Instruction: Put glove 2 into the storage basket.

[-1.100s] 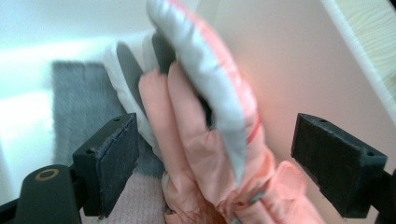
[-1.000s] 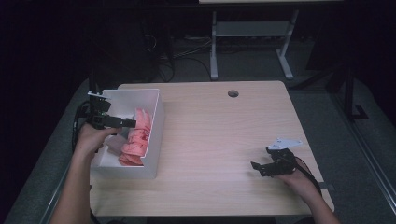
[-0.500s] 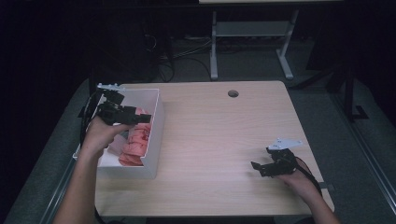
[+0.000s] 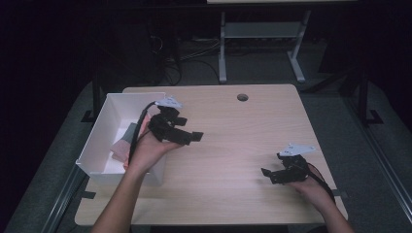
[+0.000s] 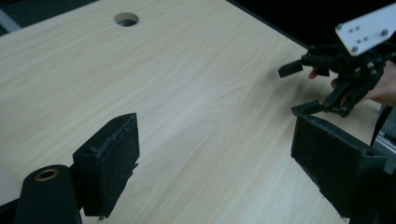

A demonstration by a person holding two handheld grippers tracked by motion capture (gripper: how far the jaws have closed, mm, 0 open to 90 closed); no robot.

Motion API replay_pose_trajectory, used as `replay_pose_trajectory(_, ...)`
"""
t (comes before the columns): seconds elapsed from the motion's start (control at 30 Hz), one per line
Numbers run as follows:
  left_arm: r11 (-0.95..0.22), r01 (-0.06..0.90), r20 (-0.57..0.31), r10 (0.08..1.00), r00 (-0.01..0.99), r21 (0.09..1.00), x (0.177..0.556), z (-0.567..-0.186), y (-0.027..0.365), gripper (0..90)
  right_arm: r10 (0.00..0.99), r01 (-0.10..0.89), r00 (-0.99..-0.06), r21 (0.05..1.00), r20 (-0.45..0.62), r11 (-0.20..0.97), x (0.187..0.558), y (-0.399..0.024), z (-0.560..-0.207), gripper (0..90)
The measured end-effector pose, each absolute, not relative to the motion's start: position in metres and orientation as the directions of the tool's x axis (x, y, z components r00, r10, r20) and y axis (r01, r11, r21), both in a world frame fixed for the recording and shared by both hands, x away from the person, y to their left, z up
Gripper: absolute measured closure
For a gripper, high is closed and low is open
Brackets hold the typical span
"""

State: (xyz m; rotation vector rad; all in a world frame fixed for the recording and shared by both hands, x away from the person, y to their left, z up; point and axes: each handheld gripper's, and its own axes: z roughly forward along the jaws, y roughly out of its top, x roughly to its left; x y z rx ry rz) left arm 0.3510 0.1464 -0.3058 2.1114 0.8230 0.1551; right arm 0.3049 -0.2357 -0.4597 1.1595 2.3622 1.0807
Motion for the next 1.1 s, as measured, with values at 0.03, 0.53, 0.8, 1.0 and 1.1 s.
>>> replay_pose_trajectory(0.03, -0.438, 0.490, -0.170, 0.590, 0.789, 0.753, 0.348, -0.314, 0.134, 14.9, 0.772, 0.550, -0.633, 0.736, 0.059, 0.395, 0.305, -0.236, -0.460, 11.8)
replay_pose_trajectory(0.53, -0.549, 0.443, -0.130, 0.516, 0.847, 0.709, 0.334, -0.387, 0.093, 14.9, 0.767, 0.539, -0.640, 0.739, 0.047, 0.404, 0.305, -0.235, -0.461, 11.8)
replay_pose_trajectory(0.8, -0.573, 0.444, -0.124, 0.510, 0.851, 0.689, 0.335, -0.410, 0.090, 14.9, 0.766, 0.539, -0.642, 0.737, 0.046, 0.407, 0.305, -0.234, -0.461, 11.8)
replay_pose_trajectory(1.0, -0.606, 0.445, -0.111, 0.507, 0.855, 0.659, 0.335, -0.430, 0.086, 14.9, 0.764, 0.538, -0.644, 0.736, 0.045, 0.410, 0.305, -0.234, -0.461, 11.8)
replay_pose_trajectory(1.1, -0.616, 0.443, -0.098, 0.511, 0.854, 0.652, 0.336, -0.436, 0.087, 14.9, 0.763, 0.538, -0.644, 0.736, 0.045, 0.411, 0.305, -0.234, -0.461, 11.8)
